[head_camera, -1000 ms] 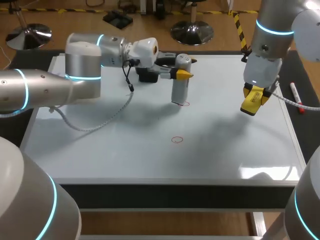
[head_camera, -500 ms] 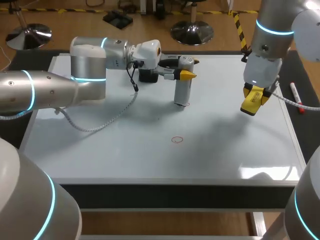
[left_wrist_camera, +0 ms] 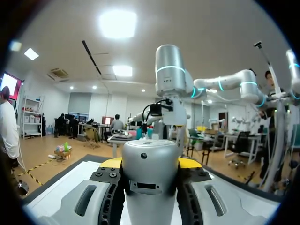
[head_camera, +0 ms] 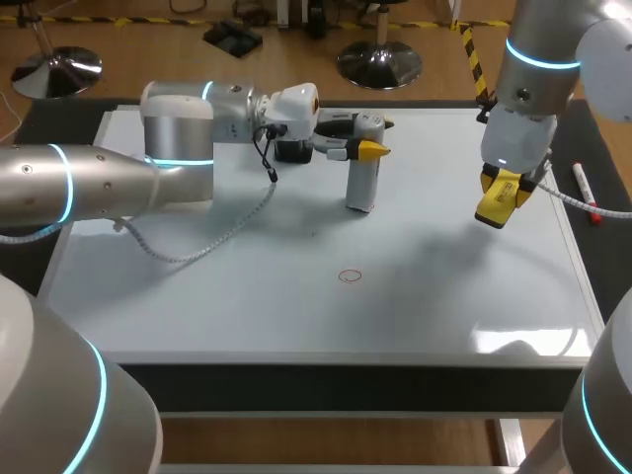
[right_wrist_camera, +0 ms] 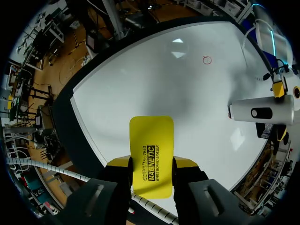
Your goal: Pick up the inspection probe, press it on each red-marked spot on the whiteboard one by one, put down the probe, pick up the eraser, and wipe off all the red marks.
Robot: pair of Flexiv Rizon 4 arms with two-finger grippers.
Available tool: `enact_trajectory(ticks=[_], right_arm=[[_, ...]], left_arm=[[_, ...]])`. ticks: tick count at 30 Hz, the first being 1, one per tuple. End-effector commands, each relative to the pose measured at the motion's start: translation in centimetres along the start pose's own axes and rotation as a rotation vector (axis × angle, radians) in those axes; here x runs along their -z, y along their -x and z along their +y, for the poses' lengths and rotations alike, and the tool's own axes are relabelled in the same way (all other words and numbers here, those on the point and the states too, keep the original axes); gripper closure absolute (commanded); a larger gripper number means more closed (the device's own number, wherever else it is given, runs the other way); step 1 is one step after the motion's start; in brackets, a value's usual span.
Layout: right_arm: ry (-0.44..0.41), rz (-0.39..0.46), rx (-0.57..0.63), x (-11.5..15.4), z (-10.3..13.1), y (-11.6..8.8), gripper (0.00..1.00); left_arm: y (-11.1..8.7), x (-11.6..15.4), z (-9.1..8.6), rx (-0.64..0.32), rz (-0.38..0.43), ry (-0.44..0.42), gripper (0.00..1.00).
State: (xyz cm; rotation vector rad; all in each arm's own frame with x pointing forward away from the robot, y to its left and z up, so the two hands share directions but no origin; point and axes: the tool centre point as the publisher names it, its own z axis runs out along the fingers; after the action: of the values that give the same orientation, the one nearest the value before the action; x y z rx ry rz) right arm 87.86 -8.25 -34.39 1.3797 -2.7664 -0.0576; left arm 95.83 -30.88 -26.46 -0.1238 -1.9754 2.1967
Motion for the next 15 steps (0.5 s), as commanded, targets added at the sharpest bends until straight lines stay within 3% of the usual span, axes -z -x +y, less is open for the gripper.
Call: enact_trajectory(ticks=[1,15], right_arm=[[-0.001,0.003,0.002,0.06,-0.07,0.00,1.00],[-0.001,0.003,0.002,0.06,-0.07,0.00,1.00]], left_arm=[[0.32,-0.10,0.11,0.001,0.000,0.000,1.00],[0.47,-0.02,0.29,0.007,0.000,0.002,1.00]])
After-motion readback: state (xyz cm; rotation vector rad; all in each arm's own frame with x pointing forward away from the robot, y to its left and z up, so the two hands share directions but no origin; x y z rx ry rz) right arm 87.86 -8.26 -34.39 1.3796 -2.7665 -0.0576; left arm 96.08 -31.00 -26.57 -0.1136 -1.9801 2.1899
